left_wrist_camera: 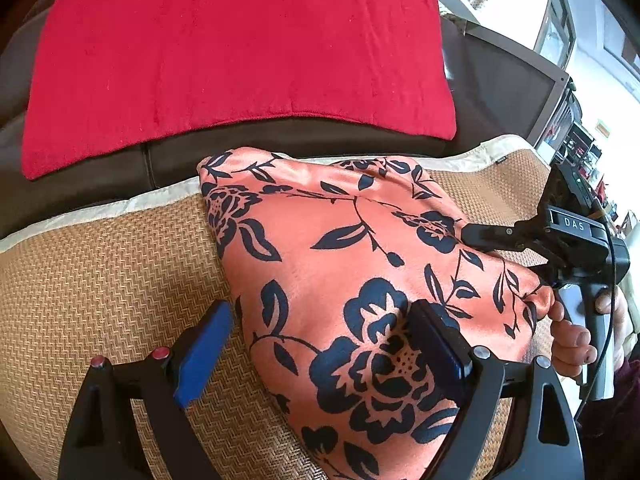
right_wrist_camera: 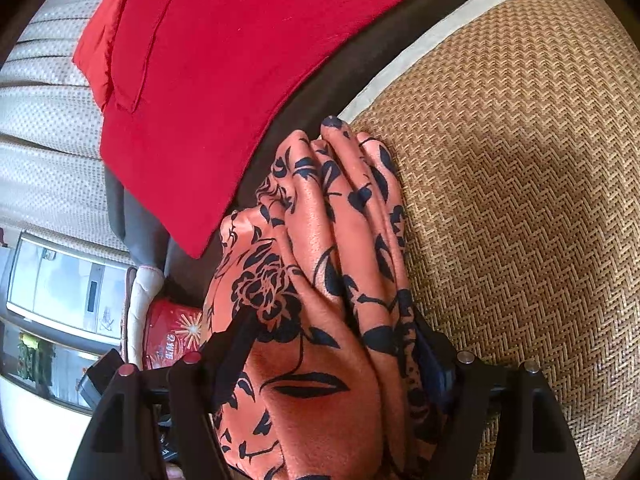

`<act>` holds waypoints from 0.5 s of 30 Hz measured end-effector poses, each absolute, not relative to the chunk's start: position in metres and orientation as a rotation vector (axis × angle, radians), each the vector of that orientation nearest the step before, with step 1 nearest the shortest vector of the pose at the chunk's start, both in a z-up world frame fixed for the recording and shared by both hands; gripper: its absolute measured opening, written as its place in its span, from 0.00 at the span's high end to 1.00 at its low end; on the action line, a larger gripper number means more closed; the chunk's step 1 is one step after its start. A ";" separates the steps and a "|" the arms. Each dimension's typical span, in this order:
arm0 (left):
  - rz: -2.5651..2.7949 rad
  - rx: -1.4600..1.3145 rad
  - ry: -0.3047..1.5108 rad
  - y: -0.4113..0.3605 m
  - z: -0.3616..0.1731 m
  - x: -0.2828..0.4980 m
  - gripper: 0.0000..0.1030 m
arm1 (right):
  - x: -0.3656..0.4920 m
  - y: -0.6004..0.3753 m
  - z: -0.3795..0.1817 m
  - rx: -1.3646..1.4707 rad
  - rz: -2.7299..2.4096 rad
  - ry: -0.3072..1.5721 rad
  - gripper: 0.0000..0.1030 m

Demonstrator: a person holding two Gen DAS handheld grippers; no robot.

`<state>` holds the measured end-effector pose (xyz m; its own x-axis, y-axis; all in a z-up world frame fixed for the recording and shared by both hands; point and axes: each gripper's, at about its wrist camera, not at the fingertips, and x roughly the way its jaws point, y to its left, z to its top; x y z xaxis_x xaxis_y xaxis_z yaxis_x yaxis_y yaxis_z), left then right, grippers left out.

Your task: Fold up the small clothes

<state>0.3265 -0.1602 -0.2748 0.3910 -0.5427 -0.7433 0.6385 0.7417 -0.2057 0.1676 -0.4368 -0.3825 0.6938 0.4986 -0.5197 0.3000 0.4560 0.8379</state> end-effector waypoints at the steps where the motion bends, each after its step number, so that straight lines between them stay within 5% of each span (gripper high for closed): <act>1: -0.751 0.120 0.896 -0.161 -0.275 0.327 0.12 | 0.169 -0.435 -0.382 1.121 0.143 0.841 0.26; 15: -0.762 0.087 0.926 -0.160 -0.278 0.327 0.12 | 0.191 -0.394 -0.374 1.059 0.198 0.855 0.23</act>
